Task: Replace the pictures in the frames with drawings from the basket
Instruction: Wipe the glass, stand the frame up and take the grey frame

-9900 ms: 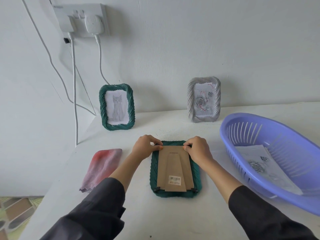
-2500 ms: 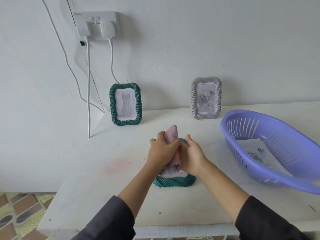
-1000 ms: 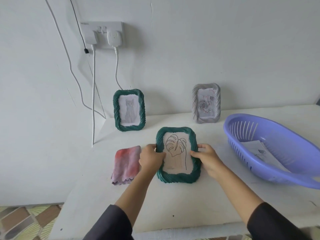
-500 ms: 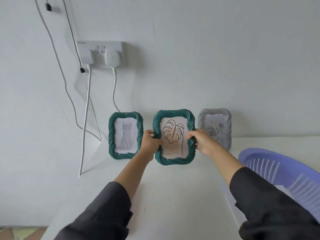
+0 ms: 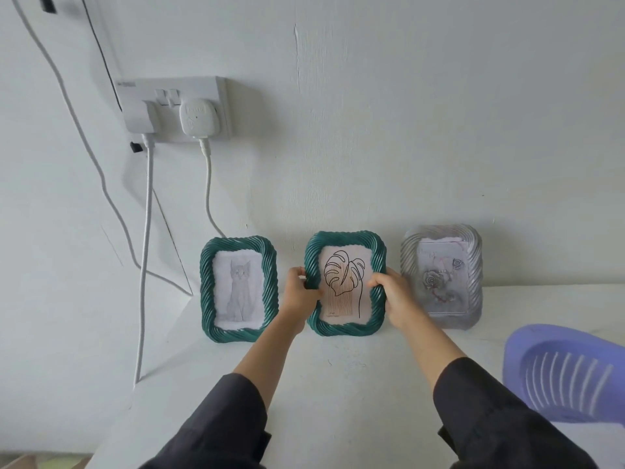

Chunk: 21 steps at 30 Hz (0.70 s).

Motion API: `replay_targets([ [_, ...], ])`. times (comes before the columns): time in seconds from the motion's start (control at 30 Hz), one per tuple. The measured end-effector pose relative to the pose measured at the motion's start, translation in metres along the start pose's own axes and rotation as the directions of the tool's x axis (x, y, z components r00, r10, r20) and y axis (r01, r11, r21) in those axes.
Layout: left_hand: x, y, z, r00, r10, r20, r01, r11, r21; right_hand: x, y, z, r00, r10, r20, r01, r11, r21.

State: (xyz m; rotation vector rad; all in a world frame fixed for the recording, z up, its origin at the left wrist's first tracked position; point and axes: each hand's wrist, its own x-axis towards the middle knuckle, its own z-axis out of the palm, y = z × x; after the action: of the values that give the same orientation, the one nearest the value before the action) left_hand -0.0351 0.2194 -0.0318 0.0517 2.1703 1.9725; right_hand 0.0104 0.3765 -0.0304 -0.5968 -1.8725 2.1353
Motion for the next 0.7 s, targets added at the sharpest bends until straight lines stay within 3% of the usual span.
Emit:
replay_targets([
  [0.13,0.0005,-0.002,-0.0006,1.0,0.006,0.014,-0.006,1.0,0.016,0.0035,0.004,-0.0006,1.0,0.003,0.008,-0.003,1.0,-0.016],
  [0.37,-0.0021,-0.0008,-0.0036,0.999,0.0,0.054,-0.001,1.0,0.019,0.0053,0.0028,-0.0049,0.98,0.152,0.129,-0.138,0.984,-0.108],
  [0.53,-0.0018,0.0006,-0.0038,0.998,0.011,0.07,-0.015,0.998,0.053,0.0074,0.0027,-0.0061,0.983,0.133,0.127,-0.134,0.991,-0.001],
  [0.7,-0.001,-0.0026,-0.0034,0.999,0.026,0.045,-0.031,0.993,0.112,0.009,0.0088,-0.0031,0.983,0.135,0.128,-0.125,0.989,-0.084],
])
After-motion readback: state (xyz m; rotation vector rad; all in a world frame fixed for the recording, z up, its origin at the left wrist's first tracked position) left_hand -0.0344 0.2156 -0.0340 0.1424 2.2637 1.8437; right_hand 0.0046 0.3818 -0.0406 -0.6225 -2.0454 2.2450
